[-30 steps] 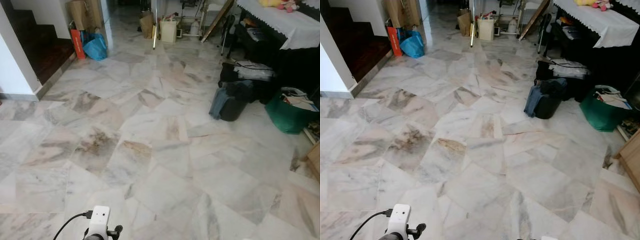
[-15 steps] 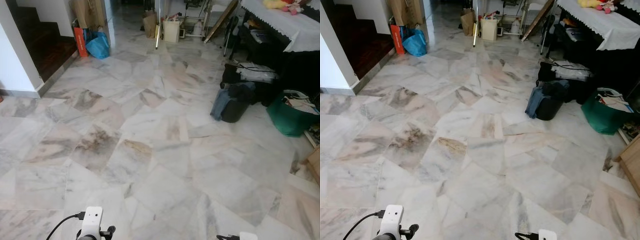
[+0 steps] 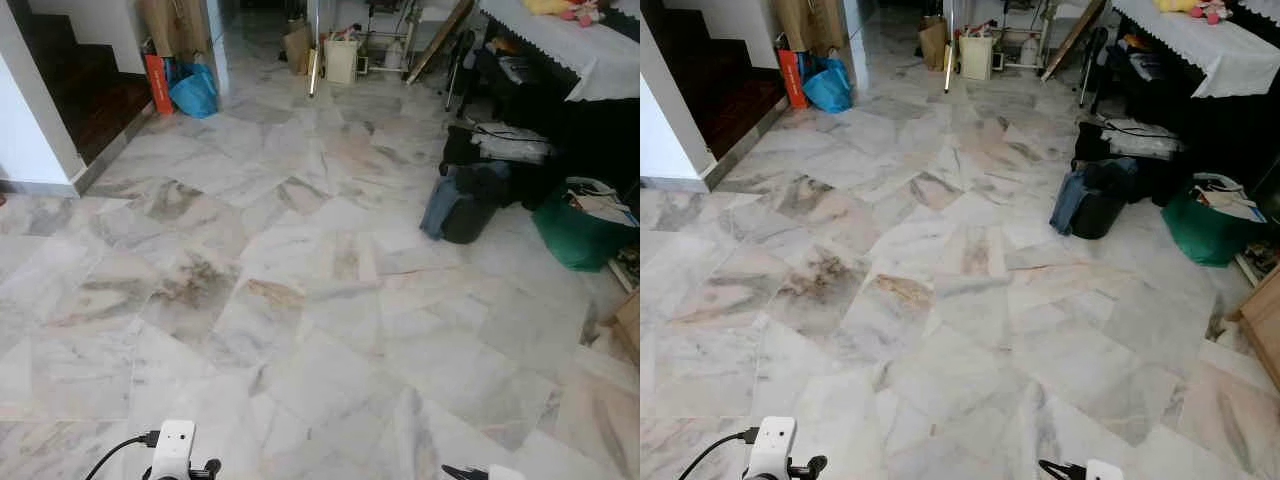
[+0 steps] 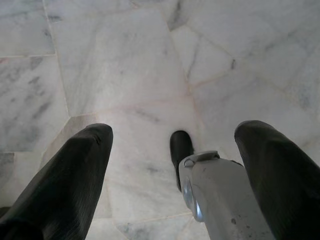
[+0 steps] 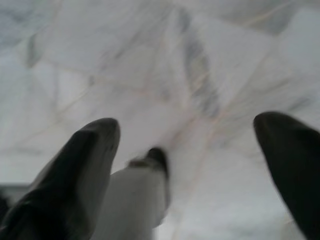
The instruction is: Move the pillow to the sofa from floor
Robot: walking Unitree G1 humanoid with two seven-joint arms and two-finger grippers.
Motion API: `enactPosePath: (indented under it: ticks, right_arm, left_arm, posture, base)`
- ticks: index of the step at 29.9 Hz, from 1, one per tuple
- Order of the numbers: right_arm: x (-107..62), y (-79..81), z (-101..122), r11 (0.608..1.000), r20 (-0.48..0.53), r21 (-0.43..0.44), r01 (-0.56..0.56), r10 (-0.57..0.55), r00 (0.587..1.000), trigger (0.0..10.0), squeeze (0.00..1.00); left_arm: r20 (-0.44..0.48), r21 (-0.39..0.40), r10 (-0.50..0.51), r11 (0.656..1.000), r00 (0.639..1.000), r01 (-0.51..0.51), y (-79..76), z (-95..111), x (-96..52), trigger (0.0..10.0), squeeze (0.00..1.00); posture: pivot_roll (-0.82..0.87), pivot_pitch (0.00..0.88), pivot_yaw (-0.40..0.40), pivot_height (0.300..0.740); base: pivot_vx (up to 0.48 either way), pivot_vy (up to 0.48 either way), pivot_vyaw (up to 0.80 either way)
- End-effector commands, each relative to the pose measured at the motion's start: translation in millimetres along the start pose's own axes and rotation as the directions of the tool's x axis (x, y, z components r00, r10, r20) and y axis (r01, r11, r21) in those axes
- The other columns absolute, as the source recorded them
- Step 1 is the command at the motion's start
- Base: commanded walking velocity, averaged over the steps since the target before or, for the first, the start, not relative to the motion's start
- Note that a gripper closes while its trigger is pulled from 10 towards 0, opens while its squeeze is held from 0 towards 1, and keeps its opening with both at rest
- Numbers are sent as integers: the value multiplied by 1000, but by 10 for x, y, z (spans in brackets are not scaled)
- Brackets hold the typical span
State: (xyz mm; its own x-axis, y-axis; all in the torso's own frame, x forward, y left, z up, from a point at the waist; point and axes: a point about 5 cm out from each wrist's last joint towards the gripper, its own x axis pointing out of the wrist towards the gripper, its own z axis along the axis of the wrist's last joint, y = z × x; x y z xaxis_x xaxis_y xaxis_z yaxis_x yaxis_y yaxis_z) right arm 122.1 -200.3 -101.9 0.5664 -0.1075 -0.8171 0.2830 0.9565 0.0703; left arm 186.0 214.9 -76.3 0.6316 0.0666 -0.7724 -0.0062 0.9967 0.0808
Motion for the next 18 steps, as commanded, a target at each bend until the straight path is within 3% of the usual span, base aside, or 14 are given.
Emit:
enactPosePath:
  ticks: [1, 4, 18]
  right_arm:
    - [-10, -45, -16, 1000, -3, 8, 24, -24, 1000, 10000, 0]
    - [-10, -36, -21, 998, 2, 52, 37, -37, 999, 10000, 0]
    - [-12, -57, -21, 997, -1, 56, 44, -44, 999, 10000, 0]
  left_arm:
    - [-21, 1, -2, 1000, 1000, 2, -3, -53, -10, 10000, 0]
    - [-23, 4, -4, 1000, 1000, 4, 13, -58, -13, 10000, 0]
    - [-42, 17, -13, 1000, 999, 14, -3, -87, -16, 10000, 0]
  posture:
    - [69, 0, -28, 740]
    - [56, 0, -19, 740]
    - [58, 0, -20, 740]
  base:
    - [-259, 0, 0]
    - [-264, 0, 0]
    - [-296, 0, 0]
